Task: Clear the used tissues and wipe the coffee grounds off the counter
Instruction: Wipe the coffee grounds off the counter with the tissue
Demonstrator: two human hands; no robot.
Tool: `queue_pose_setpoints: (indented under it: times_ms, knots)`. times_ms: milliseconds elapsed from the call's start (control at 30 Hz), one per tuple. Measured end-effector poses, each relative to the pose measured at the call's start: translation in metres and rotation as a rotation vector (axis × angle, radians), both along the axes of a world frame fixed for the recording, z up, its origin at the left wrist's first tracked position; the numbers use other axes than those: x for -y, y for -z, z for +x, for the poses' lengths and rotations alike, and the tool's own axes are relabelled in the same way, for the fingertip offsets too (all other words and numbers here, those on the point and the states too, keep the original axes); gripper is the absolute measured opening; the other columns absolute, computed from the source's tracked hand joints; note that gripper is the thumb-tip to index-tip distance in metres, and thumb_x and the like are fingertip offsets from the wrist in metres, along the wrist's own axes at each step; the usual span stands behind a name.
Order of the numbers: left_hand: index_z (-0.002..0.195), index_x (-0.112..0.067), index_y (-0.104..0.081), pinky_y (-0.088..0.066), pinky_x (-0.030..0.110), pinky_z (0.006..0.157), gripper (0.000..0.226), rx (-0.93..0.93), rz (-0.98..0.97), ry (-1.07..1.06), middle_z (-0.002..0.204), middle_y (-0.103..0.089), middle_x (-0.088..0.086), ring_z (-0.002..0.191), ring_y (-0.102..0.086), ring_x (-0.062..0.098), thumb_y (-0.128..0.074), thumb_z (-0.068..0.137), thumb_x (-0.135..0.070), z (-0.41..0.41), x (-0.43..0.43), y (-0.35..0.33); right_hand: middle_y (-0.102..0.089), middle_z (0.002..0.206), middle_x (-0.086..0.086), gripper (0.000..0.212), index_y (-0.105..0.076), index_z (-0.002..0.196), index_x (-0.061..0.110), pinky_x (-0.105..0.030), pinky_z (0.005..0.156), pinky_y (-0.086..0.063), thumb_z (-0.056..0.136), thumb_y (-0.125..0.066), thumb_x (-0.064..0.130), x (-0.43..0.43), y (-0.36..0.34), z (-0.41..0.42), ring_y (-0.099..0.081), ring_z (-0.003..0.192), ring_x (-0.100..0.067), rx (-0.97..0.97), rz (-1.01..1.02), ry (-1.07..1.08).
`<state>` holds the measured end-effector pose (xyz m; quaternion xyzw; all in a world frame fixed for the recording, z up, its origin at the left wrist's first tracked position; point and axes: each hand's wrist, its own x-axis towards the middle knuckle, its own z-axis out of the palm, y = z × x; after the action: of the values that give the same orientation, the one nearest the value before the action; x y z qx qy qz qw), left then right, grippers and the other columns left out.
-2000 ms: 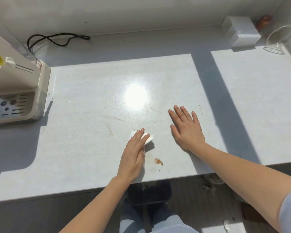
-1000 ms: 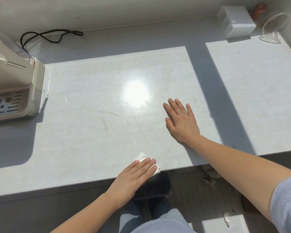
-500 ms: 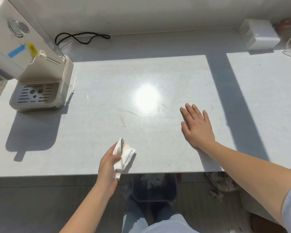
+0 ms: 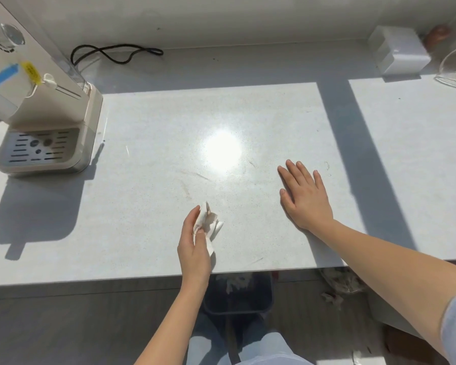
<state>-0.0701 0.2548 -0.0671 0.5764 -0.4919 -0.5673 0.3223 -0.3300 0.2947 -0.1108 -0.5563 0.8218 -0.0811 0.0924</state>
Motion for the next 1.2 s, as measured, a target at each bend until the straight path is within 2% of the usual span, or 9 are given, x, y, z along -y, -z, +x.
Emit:
queue_pose_setpoints:
  times_ms: [67, 167, 233, 333, 400, 500, 733, 1033, 1200]
  knots:
    - [0.125, -0.052, -0.046, -0.031, 0.009, 0.103, 0.056, 0.143, -0.126, 0.088, 0.131, -0.044, -0.034, 0.125, -0.037, -0.012, -0.035, 0.097, -0.005, 0.005, 0.001, 0.008, -0.013, 0.161, 0.005, 0.056, -0.020, 0.151, 0.028, -0.045, 0.120, -0.002, 0.098, -0.031, 0.037, 0.000, 0.000, 0.000, -0.002, 0.149, -0.015, 0.002, -0.001, 0.001]
    - [0.142, -0.021, -0.039, -0.006, 0.029, 0.120, 0.063, 0.444, -0.385, 0.229, 0.151, -0.030, -0.011, 0.143, -0.016, 0.003, -0.035, 0.090, 0.014, 0.024, 0.007, 0.026, -0.013, 0.161, 0.004, 0.055, -0.020, 0.151, 0.029, -0.045, 0.120, -0.002, 0.097, -0.030, 0.038, -0.001, 0.000, 0.000, -0.002, 0.149, -0.014, 0.000, -0.002, 0.001]
    - [0.144, -0.015, -0.035, -0.003, 0.039, 0.121, 0.068, 0.603, -0.483, 0.359, 0.154, -0.024, -0.003, 0.146, -0.013, 0.013, -0.039, 0.085, 0.018, 0.035, 0.007, 0.031, -0.013, 0.161, 0.005, 0.056, -0.020, 0.151, 0.029, -0.045, 0.120, -0.002, 0.096, -0.026, 0.040, -0.001, 0.000, 0.000, -0.002, 0.149, -0.014, 0.002, -0.004, 0.002]
    - [0.151, -0.018, -0.014, 0.005, 0.042, 0.120, 0.057, 0.760, -0.526, 0.604, 0.159, -0.006, -0.006, 0.148, 0.001, 0.012, -0.032, 0.097, -0.017, 0.046, -0.002, 0.033, -0.013, 0.161, 0.005, 0.058, -0.020, 0.151, 0.029, -0.045, 0.120, -0.002, 0.095, -0.024, 0.041, -0.001, 0.000, 0.000, -0.002, 0.149, -0.014, 0.004, -0.005, 0.004]
    - [0.151, -0.022, 0.007, 0.014, 0.039, 0.118, 0.064, 0.828, -0.500, 0.765, 0.159, 0.013, -0.009, 0.145, 0.016, 0.008, -0.016, 0.095, -0.043, 0.048, -0.011, 0.031, -0.013, 0.161, 0.005, 0.058, -0.020, 0.151, 0.029, -0.045, 0.120, -0.002, 0.095, -0.024, 0.041, -0.001, 0.000, 0.001, -0.002, 0.149, -0.014, 0.004, -0.006, 0.004]
    - [0.147, -0.026, 0.022, 0.018, 0.042, 0.115, 0.069, 0.912, -0.525, 0.962, 0.155, 0.029, -0.010, 0.141, 0.029, 0.009, -0.007, 0.092, -0.056, 0.025, -0.033, 0.022, -0.014, 0.161, 0.004, 0.058, -0.021, 0.151, 0.028, -0.046, 0.120, -0.003, 0.095, -0.025, 0.040, 0.000, 0.000, 0.002, -0.003, 0.149, -0.015, 0.005, -0.010, 0.007]
    - [0.149, -0.032, 0.011, 0.023, 0.049, 0.112, 0.064, 0.828, -0.751, 1.358, 0.157, 0.022, -0.008, 0.143, 0.025, 0.014, -0.014, 0.096, -0.056, -0.050, -0.054, 0.015, -0.015, 0.161, 0.004, 0.058, -0.021, 0.151, 0.028, -0.046, 0.120, -0.004, 0.095, -0.025, 0.040, 0.000, -0.002, 0.002, -0.005, 0.149, -0.016, 0.004, -0.004, -0.002]
    - [0.148, -0.033, 0.016, 0.024, 0.038, 0.112, 0.070, 1.019, -0.444, 0.773, 0.155, 0.024, -0.013, 0.142, 0.025, 0.005, -0.005, 0.089, -0.063, 0.062, 0.021, 0.030, -0.009, 0.161, 0.006, 0.059, -0.016, 0.151, 0.030, -0.044, 0.120, 0.000, 0.094, -0.018, 0.043, -0.001, 0.000, 0.000, 0.002, 0.148, -0.012, 0.005, 0.025, 0.003]
    - [0.151, -0.019, 0.002, 0.007, 0.054, 0.116, 0.070, 1.125, -0.200, 0.364, 0.161, 0.009, -0.001, 0.147, 0.013, 0.014, -0.023, 0.095, -0.053, 0.102, 0.087, 0.028, -0.009, 0.161, 0.006, 0.059, -0.016, 0.151, 0.030, -0.044, 0.120, -0.001, 0.094, -0.018, 0.043, -0.001, 0.002, 0.001, 0.001, 0.148, -0.013, -0.014, 0.028, 0.011]
